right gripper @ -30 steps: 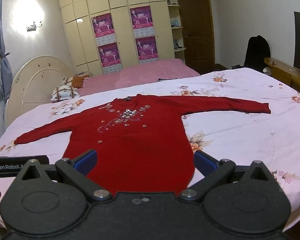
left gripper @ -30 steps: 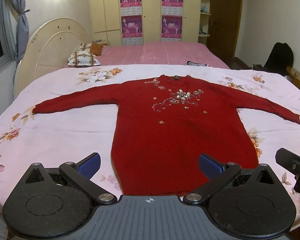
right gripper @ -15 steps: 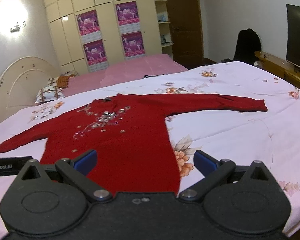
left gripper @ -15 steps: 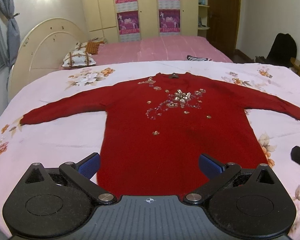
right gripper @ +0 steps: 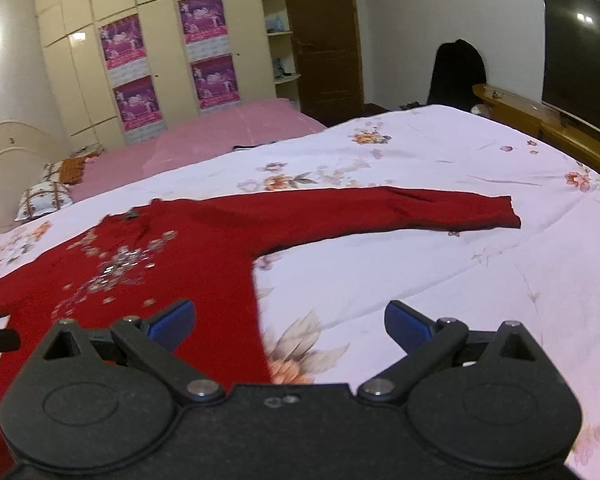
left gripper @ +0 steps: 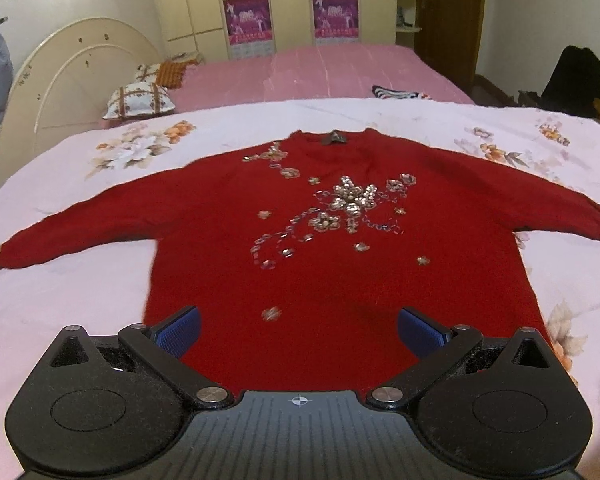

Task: Fold small clothes
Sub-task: 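Move the right gripper to the sweater sleeve cuff and grasp it, then fold the held sleeve across the sweater body with the right gripper, release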

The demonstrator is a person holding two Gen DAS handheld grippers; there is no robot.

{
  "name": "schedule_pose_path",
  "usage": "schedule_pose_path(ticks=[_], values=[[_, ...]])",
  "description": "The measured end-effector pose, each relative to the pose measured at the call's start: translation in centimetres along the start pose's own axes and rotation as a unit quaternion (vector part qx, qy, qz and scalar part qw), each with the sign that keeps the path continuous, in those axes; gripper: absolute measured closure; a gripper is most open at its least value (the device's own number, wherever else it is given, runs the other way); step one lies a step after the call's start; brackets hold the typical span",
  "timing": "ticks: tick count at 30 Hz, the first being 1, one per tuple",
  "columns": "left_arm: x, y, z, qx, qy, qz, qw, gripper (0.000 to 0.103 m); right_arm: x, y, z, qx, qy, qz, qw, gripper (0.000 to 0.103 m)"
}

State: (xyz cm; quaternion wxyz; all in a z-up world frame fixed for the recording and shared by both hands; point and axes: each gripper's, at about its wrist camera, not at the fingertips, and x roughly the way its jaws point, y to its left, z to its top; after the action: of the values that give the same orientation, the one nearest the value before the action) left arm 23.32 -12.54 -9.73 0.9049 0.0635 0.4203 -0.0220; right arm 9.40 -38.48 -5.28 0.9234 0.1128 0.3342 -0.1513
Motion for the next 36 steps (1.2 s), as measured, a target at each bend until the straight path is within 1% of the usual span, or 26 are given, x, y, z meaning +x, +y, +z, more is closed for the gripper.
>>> schedule_pose_path(ticks=[4,5,6,7,8,10,12,16,23,26,28,30,31,32,34,36], values=[[2.7,-1.5,1.5,0.009,0.005,0.003,0.9999,0.000,3.3,-2.1,1.4,0.013,0.008,-0.010,1.000,0.006],[3.4,-2.0,1.9,0.012,0.005,0.004,0.9999,0.000,4.0,-2.7,1.7,0.015,0.010,-0.013,1.000,0.011],[4.1,-2.4,2.3,0.013,0.006,0.006,0.9999,0.000,4.8,-3.4,1.9,0.019,0.013,-0.017,1.000,0.030],[4.8,-2.7,2.6,0.014,0.007,0.007,0.9999,0.000,5.9,-4.2,2.3,0.026,0.023,-0.020,0.999,0.040],[5.5,-3.0,3.1,0.013,0.009,0.006,0.9999,0.000,6.8,-5.0,2.5,0.036,0.032,-0.021,0.999,0.048],[6.8,-3.6,3.9,0.012,0.013,0.006,0.9998,0.000,8.7,-7.0,2.9,0.067,0.046,-0.030,0.996,0.045],[8.1,-4.1,4.6,0.012,0.013,0.007,0.9998,0.000,10.2,-8.6,3.3,0.083,0.050,-0.042,0.994,0.042],[10.2,-5.1,5.6,0.015,0.017,0.009,0.9997,0.000,12.8,-11.8,4.3,0.111,0.052,-0.075,0.990,0.042],[13.6,-6.1,6.7,0.020,0.027,0.022,0.9992,0.000,17.0,-17.3,6.0,0.177,0.055,-0.106,0.977,0.042],[14.9,-6.0,7.2,0.013,0.031,0.026,0.9991,0.000,18.5,-19.3,6.5,0.209,0.048,-0.115,0.970,0.042],[15.4,-5.9,7.5,0.006,0.032,0.026,0.9991,0.000,19.3,-20.3,6.6,0.229,0.043,-0.121,0.965,0.045],[15.9,-5.8,7.7,0.002,0.030,0.023,0.9993,0.000,19.8,-20.8,6.8,0.232,0.034,-0.131,0.963,0.052],[16.1,-5.9,7.8,0.001,0.031,0.020,0.9993,0.000,20.0,-20.9,6.9,0.228,0.031,-0.133,0.964,0.053],[16.3,-5.9,7.9,-0.001,0.031,0.020,0.9993,0.000,20.2,-21.0,7.0,0.224,0.028,-0.136,0.965,0.059],[16.6,-6.0,8.0,0.000,0.032,0.022,0.9993,0.000,20.6,-21.2,7.2,0.219,0.023,-0.134,0.966,0.073],[16.7,-6.0,8.1,0.002,0.030,0.025,0.9992,0.000,20.8,-21.2,7.4,0.212,0.020,-0.128,0.969,0.092]])
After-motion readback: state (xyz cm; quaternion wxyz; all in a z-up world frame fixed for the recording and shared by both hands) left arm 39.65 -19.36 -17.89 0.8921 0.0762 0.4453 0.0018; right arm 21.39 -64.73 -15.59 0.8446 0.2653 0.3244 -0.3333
